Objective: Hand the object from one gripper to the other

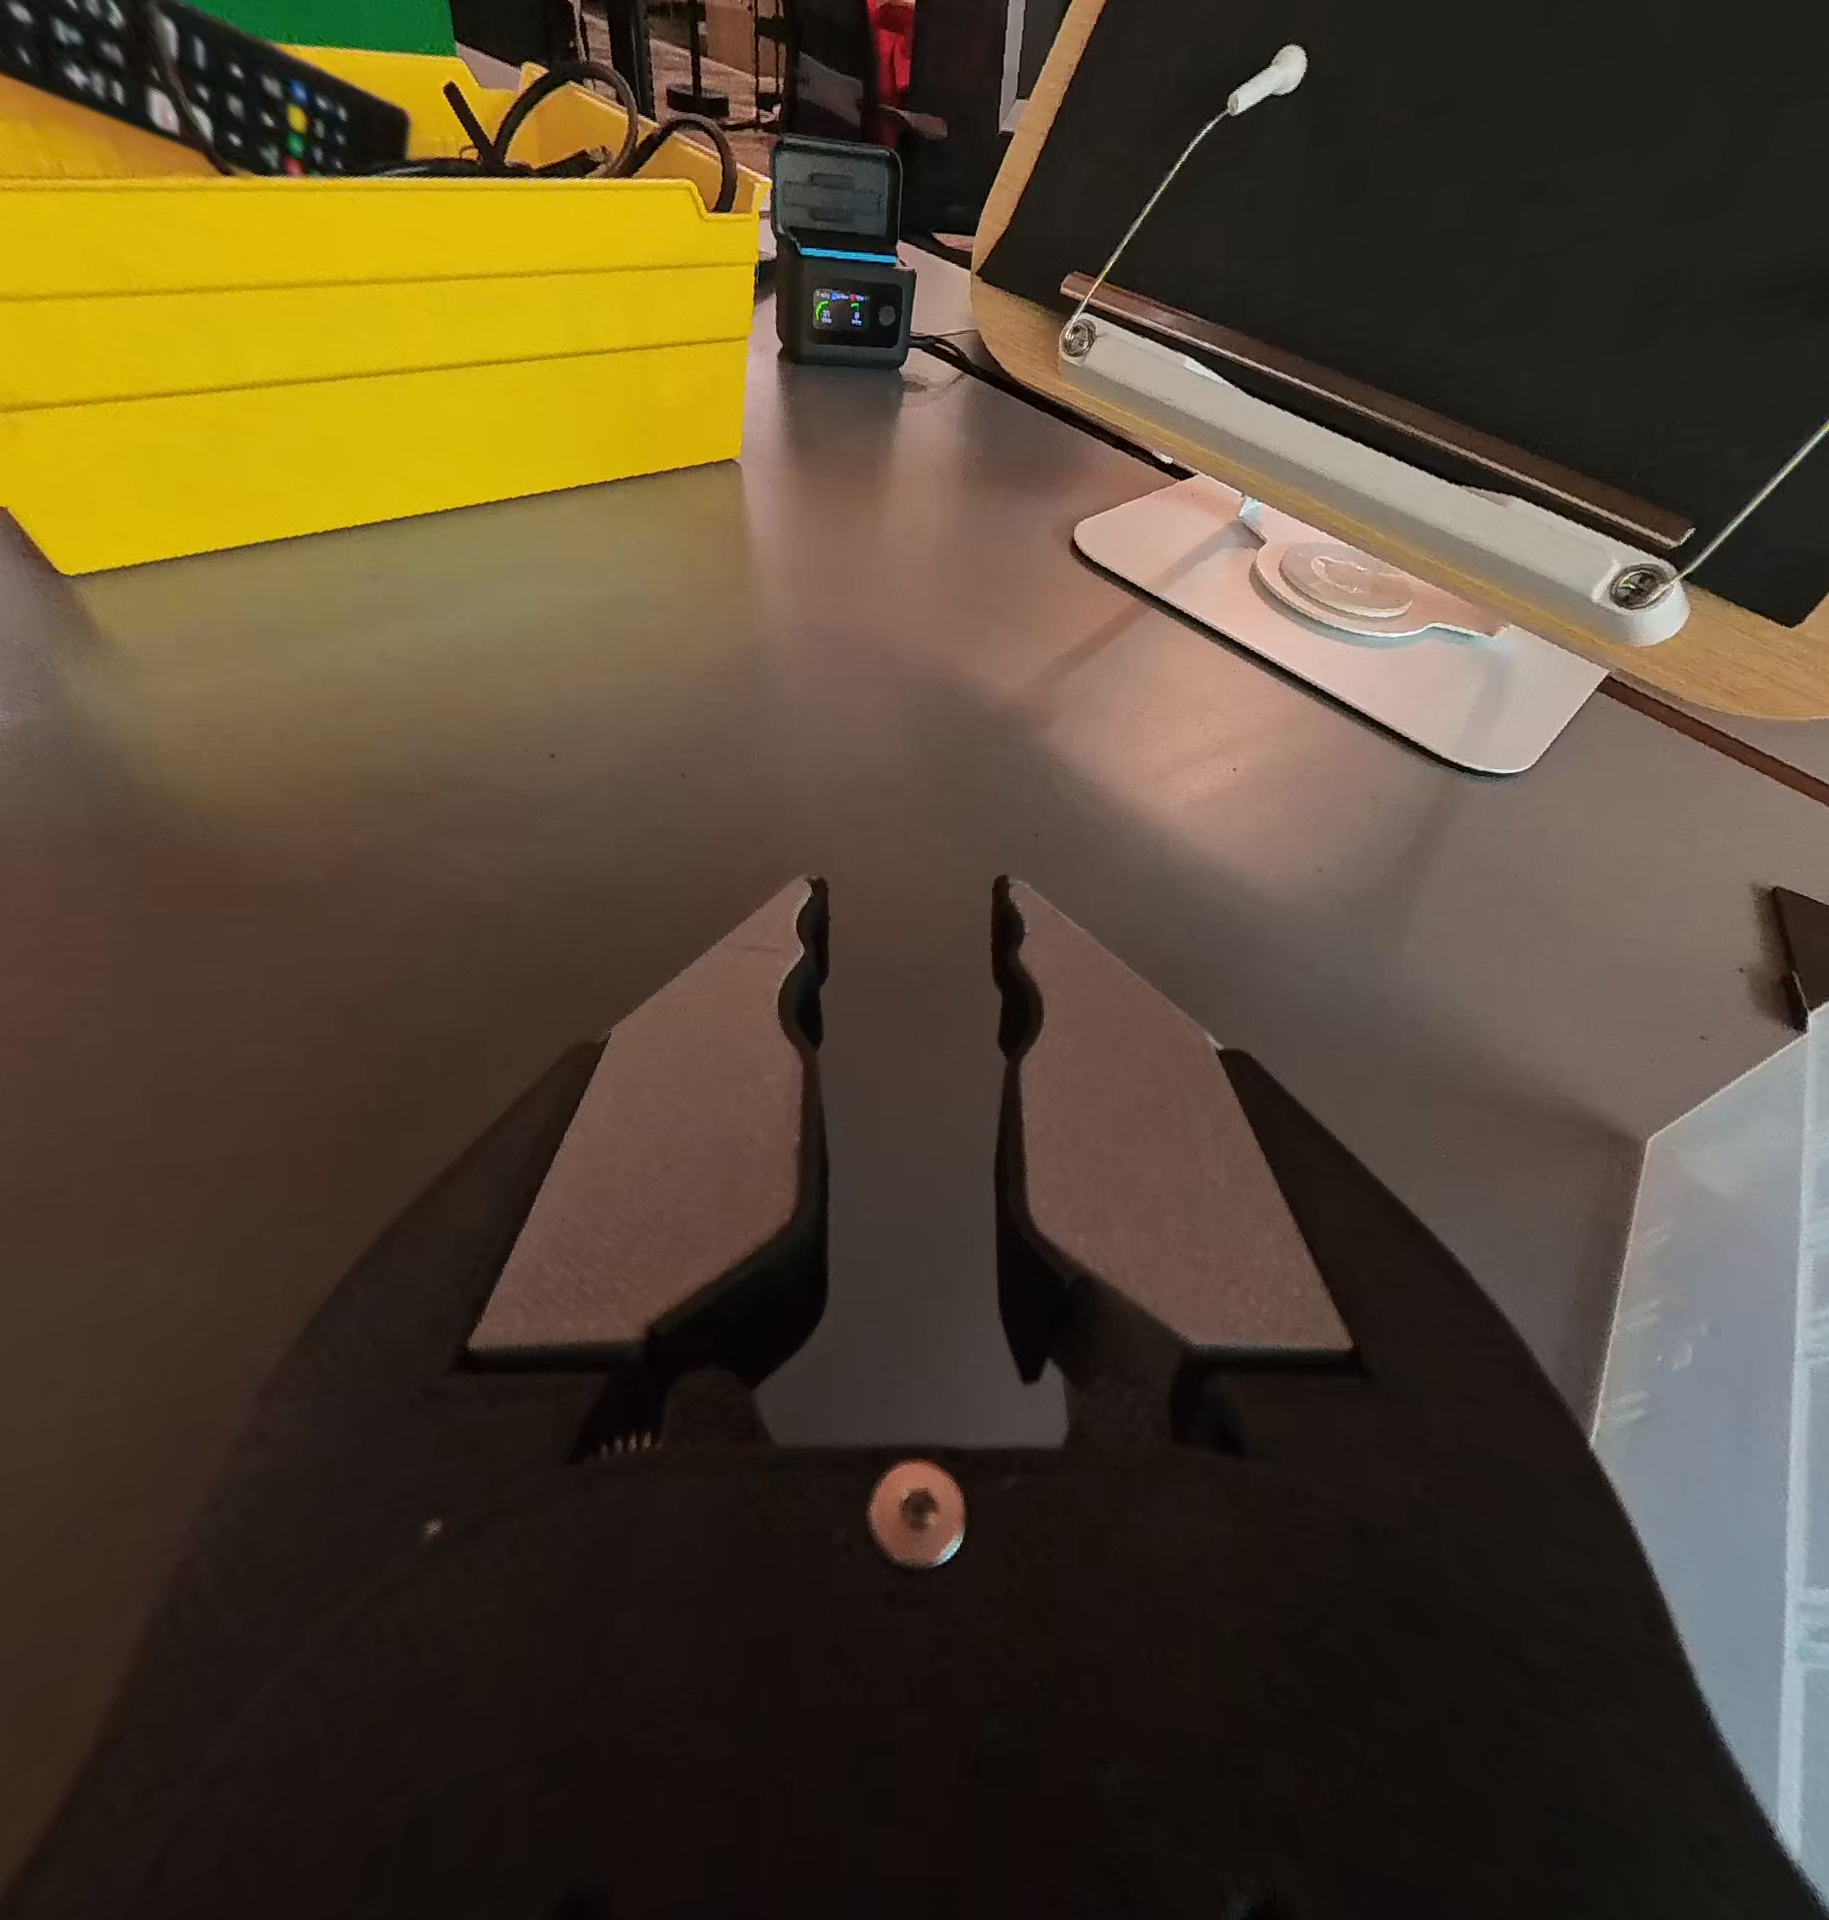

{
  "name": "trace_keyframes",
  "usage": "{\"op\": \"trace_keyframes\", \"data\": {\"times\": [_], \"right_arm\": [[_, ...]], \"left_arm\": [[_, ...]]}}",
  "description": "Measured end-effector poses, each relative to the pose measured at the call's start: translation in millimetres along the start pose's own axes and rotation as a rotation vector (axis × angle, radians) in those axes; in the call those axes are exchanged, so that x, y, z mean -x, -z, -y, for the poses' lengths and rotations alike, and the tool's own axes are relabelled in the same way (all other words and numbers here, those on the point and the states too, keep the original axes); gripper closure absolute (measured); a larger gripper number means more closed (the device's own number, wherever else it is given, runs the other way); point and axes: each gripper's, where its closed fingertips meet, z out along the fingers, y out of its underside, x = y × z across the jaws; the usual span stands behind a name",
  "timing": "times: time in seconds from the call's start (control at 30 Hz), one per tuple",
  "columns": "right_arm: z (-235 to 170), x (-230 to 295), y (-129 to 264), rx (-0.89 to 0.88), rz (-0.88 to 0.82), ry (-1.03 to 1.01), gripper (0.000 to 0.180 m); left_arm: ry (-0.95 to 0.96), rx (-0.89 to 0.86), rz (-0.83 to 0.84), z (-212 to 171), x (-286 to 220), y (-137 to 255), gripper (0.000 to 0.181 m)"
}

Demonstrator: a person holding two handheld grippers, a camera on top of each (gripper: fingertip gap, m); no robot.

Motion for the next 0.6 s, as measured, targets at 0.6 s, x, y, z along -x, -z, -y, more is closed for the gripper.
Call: {"op": "trace_keyframes", "data": {"times": [0.6], "right_arm": [[-2.6, 5.3, -2.6, 0.023, 0.010, 0.040, 0.154]], "left_arm": [[0.046, -0.011, -0.042, 1.4, -18.0, -5.6, 0.180]]}}
